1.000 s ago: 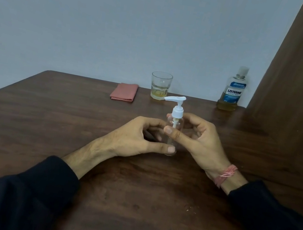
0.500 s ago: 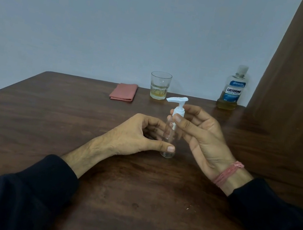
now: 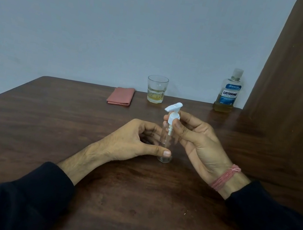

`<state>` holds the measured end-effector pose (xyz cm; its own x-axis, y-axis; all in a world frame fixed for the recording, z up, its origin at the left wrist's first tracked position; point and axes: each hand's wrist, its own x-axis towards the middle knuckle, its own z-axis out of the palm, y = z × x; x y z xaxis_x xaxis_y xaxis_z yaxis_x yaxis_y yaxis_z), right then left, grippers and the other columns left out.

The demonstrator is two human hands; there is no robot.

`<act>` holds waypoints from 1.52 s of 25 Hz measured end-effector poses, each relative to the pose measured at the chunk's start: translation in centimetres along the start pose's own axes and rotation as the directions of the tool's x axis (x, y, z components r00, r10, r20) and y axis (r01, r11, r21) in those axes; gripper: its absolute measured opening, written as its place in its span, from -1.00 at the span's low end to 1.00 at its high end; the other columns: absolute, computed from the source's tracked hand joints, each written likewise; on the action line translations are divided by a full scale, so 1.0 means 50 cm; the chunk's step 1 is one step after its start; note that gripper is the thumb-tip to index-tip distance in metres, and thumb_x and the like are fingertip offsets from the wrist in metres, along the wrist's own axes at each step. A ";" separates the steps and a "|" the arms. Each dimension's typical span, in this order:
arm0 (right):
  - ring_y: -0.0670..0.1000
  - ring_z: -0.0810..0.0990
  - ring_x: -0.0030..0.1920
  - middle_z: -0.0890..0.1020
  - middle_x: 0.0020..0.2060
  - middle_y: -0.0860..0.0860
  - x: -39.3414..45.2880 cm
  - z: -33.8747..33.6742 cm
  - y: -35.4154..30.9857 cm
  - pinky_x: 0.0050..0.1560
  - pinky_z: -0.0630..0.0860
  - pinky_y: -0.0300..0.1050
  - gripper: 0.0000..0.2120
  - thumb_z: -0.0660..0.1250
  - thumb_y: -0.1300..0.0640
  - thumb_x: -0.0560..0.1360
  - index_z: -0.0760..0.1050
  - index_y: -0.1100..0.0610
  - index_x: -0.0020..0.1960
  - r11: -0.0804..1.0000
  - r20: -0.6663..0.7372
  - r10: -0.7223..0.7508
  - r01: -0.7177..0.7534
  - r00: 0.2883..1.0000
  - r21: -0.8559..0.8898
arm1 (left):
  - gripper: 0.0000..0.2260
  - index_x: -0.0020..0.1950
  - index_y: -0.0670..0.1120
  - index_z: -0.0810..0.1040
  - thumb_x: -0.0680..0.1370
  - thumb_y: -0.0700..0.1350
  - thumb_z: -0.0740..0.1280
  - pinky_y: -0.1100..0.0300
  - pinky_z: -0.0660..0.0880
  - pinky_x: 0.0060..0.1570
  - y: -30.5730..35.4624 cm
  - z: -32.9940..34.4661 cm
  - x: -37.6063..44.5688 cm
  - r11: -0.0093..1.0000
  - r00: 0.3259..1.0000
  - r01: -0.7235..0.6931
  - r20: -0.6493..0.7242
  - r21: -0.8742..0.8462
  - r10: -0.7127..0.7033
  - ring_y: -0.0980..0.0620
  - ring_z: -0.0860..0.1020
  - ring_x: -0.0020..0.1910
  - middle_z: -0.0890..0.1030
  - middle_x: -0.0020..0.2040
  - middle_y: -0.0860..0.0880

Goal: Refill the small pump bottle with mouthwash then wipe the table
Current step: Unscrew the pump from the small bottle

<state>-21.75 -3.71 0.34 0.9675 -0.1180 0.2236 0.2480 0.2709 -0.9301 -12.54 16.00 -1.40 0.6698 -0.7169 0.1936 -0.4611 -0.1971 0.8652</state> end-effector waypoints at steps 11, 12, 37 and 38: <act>0.06 0.72 0.23 0.76 0.20 0.15 -0.002 -0.007 0.000 0.38 0.63 -0.01 -0.63 0.46 0.25 0.49 0.51 0.11 0.27 0.998 0.086 0.047 -0.050 0.995 0.034 | -0.71 0.20 -0.06 0.80 0.51 -0.07 0.71 0.11 0.71 0.29 -0.005 0.002 0.001 1.000 1.000 -0.013 -0.005 -0.007 0.013 -0.04 0.81 0.10 0.85 0.08 -0.01; 0.06 0.72 0.22 0.76 0.20 0.15 -0.002 -0.006 -0.001 0.38 0.62 -0.01 -0.64 0.46 0.25 0.48 0.51 0.09 0.24 0.998 0.076 0.048 -0.052 0.996 0.041 | -0.70 0.20 -0.07 0.79 0.51 -0.07 0.71 0.11 0.71 0.30 -0.004 0.002 0.002 1.000 1.000 -0.015 -0.001 -0.008 0.015 -0.06 0.81 0.11 0.85 0.09 -0.02; 0.09 0.70 0.27 0.75 0.28 0.18 -0.009 -0.011 -0.007 0.43 0.57 0.07 -0.48 0.42 0.18 0.52 0.54 0.24 0.46 0.996 0.070 0.087 -0.089 0.994 0.022 | -0.71 0.17 -0.02 0.79 0.50 0.00 0.71 0.04 0.70 0.31 -0.005 0.006 0.000 1.000 1.000 0.010 -0.012 0.023 -0.009 0.01 0.79 0.06 0.85 0.07 0.00; 0.08 0.71 0.26 0.75 0.27 0.17 -0.008 -0.010 -0.007 0.40 0.60 0.04 -0.47 0.44 0.17 0.53 0.52 0.23 0.48 0.996 0.069 0.081 -0.083 0.994 0.024 | -0.71 0.17 -0.02 0.79 0.50 0.00 0.71 0.05 0.70 0.31 -0.006 0.006 0.000 1.000 1.000 0.010 -0.011 0.022 -0.010 0.01 0.79 0.06 0.84 0.08 -0.01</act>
<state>-22.25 -4.23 0.43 0.9856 -0.0292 0.1667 0.1677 0.3028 -0.9382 -12.58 15.83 -1.78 0.6807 -0.7074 0.1904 -0.4671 -0.2188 0.8567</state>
